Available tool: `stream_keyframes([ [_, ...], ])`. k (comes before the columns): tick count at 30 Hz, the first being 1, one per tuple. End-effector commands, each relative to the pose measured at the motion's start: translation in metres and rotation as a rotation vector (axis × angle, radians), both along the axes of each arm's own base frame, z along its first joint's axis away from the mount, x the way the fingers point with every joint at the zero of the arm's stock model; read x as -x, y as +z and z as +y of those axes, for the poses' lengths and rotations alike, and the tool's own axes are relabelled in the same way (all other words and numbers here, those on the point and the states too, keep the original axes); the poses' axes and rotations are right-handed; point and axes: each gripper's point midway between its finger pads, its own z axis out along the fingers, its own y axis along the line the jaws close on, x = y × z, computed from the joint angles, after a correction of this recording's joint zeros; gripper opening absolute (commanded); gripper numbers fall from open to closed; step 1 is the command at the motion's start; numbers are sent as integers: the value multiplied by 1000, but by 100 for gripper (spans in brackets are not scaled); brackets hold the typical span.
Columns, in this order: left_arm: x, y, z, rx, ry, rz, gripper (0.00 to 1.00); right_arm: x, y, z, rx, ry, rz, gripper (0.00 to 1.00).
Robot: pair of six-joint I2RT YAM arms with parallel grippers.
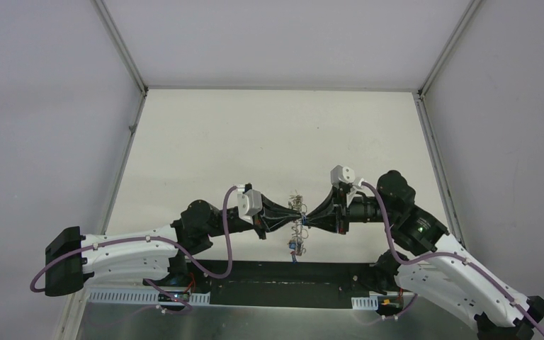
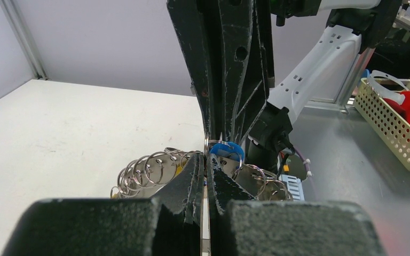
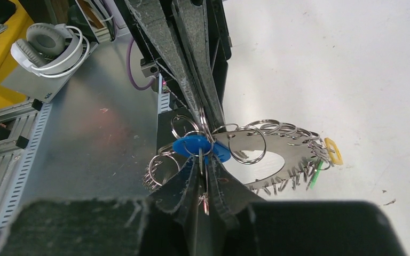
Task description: Put the keys on the keyring
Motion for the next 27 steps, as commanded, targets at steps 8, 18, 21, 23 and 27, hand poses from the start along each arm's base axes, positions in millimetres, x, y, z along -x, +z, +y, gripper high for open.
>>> stream_keyframes([
  [8,3,40,13,148,10,-38,0,2,-15,-2,27,12,5,0],
  [18,3,40,10,154,7,-36,0,1,-27,4,71,37,47,0],
  [21,3,39,9,152,5,-36,0,0,-29,6,84,44,60,0],
  [23,3,39,9,150,3,-37,0,-2,-28,8,88,48,63,0],
  [27,3,37,8,146,1,-32,0,-5,-26,11,87,47,55,0],
])
